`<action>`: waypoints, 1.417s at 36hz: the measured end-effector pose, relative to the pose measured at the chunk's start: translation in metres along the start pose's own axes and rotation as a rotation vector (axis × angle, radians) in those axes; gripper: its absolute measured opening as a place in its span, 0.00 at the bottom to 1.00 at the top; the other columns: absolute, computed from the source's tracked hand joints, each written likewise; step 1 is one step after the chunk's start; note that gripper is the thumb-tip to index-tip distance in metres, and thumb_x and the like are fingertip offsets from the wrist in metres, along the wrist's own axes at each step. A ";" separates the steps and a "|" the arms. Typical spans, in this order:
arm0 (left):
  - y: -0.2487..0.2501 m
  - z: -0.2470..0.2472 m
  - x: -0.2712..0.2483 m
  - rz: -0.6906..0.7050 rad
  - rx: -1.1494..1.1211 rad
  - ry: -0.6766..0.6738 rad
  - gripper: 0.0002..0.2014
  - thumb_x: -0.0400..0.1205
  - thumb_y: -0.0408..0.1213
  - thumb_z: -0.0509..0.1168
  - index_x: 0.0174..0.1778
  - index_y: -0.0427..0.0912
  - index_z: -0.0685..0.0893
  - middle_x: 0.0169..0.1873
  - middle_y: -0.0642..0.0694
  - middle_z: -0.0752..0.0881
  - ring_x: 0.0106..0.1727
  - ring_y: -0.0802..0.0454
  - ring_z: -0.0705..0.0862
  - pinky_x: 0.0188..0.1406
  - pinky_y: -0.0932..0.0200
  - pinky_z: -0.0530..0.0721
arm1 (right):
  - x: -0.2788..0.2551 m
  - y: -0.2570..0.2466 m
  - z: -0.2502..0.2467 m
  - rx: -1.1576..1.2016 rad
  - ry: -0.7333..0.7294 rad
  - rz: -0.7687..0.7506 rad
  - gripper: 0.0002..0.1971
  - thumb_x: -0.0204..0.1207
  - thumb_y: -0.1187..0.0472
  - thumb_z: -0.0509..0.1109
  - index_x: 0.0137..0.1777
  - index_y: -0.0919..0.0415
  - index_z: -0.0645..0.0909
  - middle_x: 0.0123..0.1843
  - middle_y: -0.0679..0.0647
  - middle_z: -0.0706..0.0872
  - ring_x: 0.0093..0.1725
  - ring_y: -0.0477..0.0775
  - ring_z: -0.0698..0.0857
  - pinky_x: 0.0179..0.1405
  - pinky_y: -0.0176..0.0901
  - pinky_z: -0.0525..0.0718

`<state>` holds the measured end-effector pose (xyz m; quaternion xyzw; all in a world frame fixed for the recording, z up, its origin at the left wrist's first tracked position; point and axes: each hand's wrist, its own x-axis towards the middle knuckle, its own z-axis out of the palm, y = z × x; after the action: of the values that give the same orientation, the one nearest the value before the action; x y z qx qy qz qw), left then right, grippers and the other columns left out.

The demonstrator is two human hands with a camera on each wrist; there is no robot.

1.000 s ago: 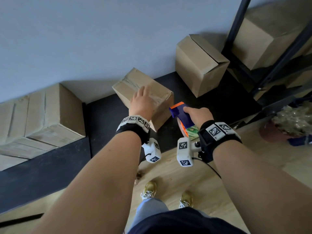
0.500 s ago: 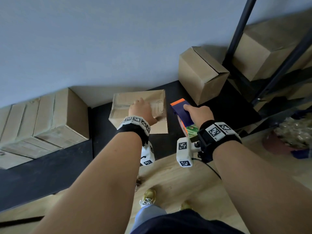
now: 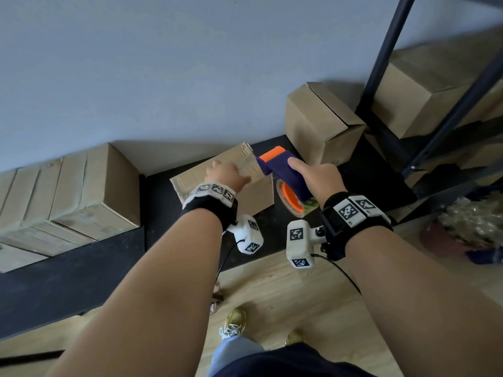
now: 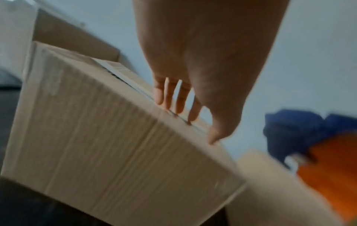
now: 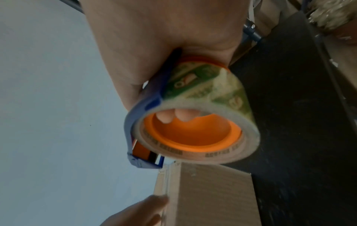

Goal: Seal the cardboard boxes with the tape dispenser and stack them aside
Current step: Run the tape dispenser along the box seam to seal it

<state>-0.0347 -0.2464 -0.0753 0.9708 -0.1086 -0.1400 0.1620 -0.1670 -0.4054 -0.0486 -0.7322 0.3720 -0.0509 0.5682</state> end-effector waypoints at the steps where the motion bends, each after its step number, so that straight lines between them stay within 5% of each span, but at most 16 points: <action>1: 0.000 -0.005 0.005 -0.003 -0.158 -0.013 0.17 0.80 0.43 0.66 0.63 0.42 0.84 0.63 0.39 0.82 0.64 0.40 0.80 0.64 0.48 0.80 | 0.000 -0.001 0.000 -0.012 -0.011 -0.019 0.31 0.69 0.39 0.75 0.42 0.74 0.85 0.42 0.62 0.90 0.45 0.62 0.88 0.51 0.56 0.85; 4: 0.005 -0.017 0.010 -0.081 -0.589 -0.085 0.09 0.83 0.32 0.60 0.46 0.34 0.86 0.42 0.39 0.86 0.39 0.44 0.85 0.39 0.55 0.82 | -0.004 -0.004 0.001 -0.052 -0.056 -0.083 0.30 0.73 0.39 0.72 0.39 0.74 0.85 0.35 0.60 0.86 0.36 0.57 0.82 0.37 0.45 0.76; 6: 0.011 -0.020 0.008 -0.172 -0.801 -0.208 0.15 0.86 0.39 0.58 0.39 0.34 0.83 0.35 0.41 0.85 0.31 0.47 0.81 0.31 0.58 0.78 | -0.005 -0.005 0.002 -0.059 -0.077 -0.117 0.32 0.73 0.39 0.73 0.42 0.76 0.86 0.35 0.62 0.85 0.34 0.55 0.80 0.37 0.44 0.74; 9: 0.015 -0.024 0.002 -0.216 -0.978 -0.339 0.25 0.86 0.54 0.56 0.46 0.33 0.84 0.36 0.39 0.89 0.36 0.43 0.86 0.36 0.55 0.83 | -0.007 -0.007 0.003 -0.094 -0.099 -0.153 0.32 0.74 0.39 0.72 0.44 0.76 0.87 0.38 0.68 0.87 0.35 0.56 0.81 0.38 0.44 0.75; 14: 0.016 -0.035 -0.003 -0.217 -0.996 -0.441 0.21 0.82 0.55 0.64 0.41 0.38 0.85 0.34 0.42 0.88 0.29 0.49 0.86 0.34 0.59 0.83 | -0.011 -0.009 0.001 -0.143 -0.125 -0.180 0.31 0.76 0.40 0.71 0.44 0.74 0.87 0.42 0.69 0.89 0.35 0.55 0.81 0.36 0.43 0.75; 17: 0.012 -0.035 -0.001 -0.220 -0.954 -0.492 0.20 0.75 0.58 0.71 0.39 0.42 0.85 0.36 0.44 0.87 0.36 0.48 0.86 0.59 0.50 0.82 | -0.012 -0.009 0.000 -0.136 -0.133 -0.187 0.31 0.76 0.39 0.70 0.46 0.74 0.87 0.45 0.69 0.89 0.37 0.56 0.83 0.38 0.43 0.76; 19: 0.009 -0.035 0.001 -0.230 -1.015 -0.455 0.18 0.76 0.55 0.71 0.45 0.41 0.85 0.42 0.44 0.89 0.44 0.47 0.86 0.67 0.48 0.79 | -0.013 -0.009 -0.001 -0.130 -0.144 -0.190 0.32 0.75 0.39 0.70 0.46 0.74 0.87 0.45 0.69 0.89 0.37 0.56 0.83 0.39 0.44 0.77; 21: 0.010 -0.037 -0.007 -0.259 -1.114 -0.502 0.17 0.80 0.52 0.69 0.46 0.39 0.86 0.42 0.43 0.89 0.42 0.48 0.88 0.61 0.52 0.84 | -0.014 -0.009 -0.002 -0.117 -0.151 -0.185 0.32 0.75 0.38 0.70 0.46 0.74 0.87 0.44 0.68 0.90 0.36 0.55 0.83 0.39 0.43 0.77; 24: 0.009 -0.036 -0.014 -0.258 -1.201 -0.567 0.16 0.81 0.49 0.68 0.38 0.38 0.85 0.29 0.43 0.87 0.24 0.49 0.85 0.28 0.61 0.84 | -0.014 -0.009 -0.002 -0.086 -0.159 -0.183 0.32 0.75 0.38 0.71 0.45 0.74 0.87 0.44 0.67 0.90 0.36 0.54 0.83 0.39 0.43 0.78; 30: 0.011 -0.040 -0.024 -0.231 -1.180 -0.571 0.19 0.84 0.52 0.62 0.39 0.39 0.80 0.22 0.45 0.84 0.17 0.53 0.82 0.17 0.66 0.79 | -0.014 -0.006 -0.002 -0.076 -0.174 -0.189 0.32 0.74 0.38 0.71 0.46 0.73 0.87 0.41 0.65 0.90 0.35 0.52 0.83 0.38 0.41 0.77; 33: 0.012 -0.041 -0.027 -0.245 -1.172 -0.573 0.19 0.84 0.52 0.62 0.39 0.38 0.80 0.22 0.45 0.85 0.18 0.53 0.83 0.18 0.65 0.79 | -0.014 -0.003 -0.001 -0.088 -0.172 -0.198 0.32 0.74 0.37 0.70 0.45 0.73 0.87 0.42 0.65 0.90 0.35 0.53 0.83 0.39 0.41 0.78; 37: 0.007 -0.039 -0.025 -0.263 -1.200 -0.579 0.19 0.83 0.52 0.64 0.40 0.38 0.85 0.32 0.43 0.89 0.29 0.50 0.88 0.35 0.58 0.86 | -0.014 -0.003 0.000 -0.051 -0.187 -0.197 0.34 0.73 0.36 0.71 0.45 0.74 0.86 0.41 0.67 0.90 0.35 0.56 0.84 0.42 0.46 0.81; 41: 0.008 -0.038 -0.028 -0.265 -1.174 -0.576 0.20 0.86 0.44 0.62 0.31 0.36 0.81 0.21 0.43 0.84 0.18 0.51 0.83 0.18 0.65 0.81 | -0.014 -0.003 -0.001 -0.047 -0.194 -0.201 0.33 0.73 0.36 0.71 0.45 0.73 0.86 0.39 0.66 0.90 0.34 0.56 0.84 0.42 0.46 0.82; 45: 0.007 -0.032 -0.023 -0.339 -1.082 -0.535 0.10 0.84 0.34 0.62 0.36 0.38 0.78 0.27 0.46 0.81 0.28 0.54 0.78 0.36 0.61 0.77 | -0.014 -0.003 0.002 0.022 -0.208 -0.190 0.35 0.73 0.37 0.73 0.44 0.77 0.85 0.33 0.63 0.85 0.33 0.55 0.82 0.40 0.46 0.78; 51: 0.013 -0.027 -0.021 -0.358 -1.092 -0.564 0.13 0.87 0.33 0.56 0.36 0.37 0.75 0.31 0.45 0.75 0.28 0.52 0.73 0.31 0.59 0.72 | -0.013 0.000 0.002 -0.011 -0.191 -0.191 0.37 0.73 0.36 0.71 0.45 0.80 0.83 0.34 0.61 0.84 0.34 0.54 0.80 0.39 0.44 0.75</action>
<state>-0.0486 -0.2450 -0.0415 0.6775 0.1036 -0.4501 0.5724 -0.1752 -0.3964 -0.0448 -0.7690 0.2450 -0.0330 0.5895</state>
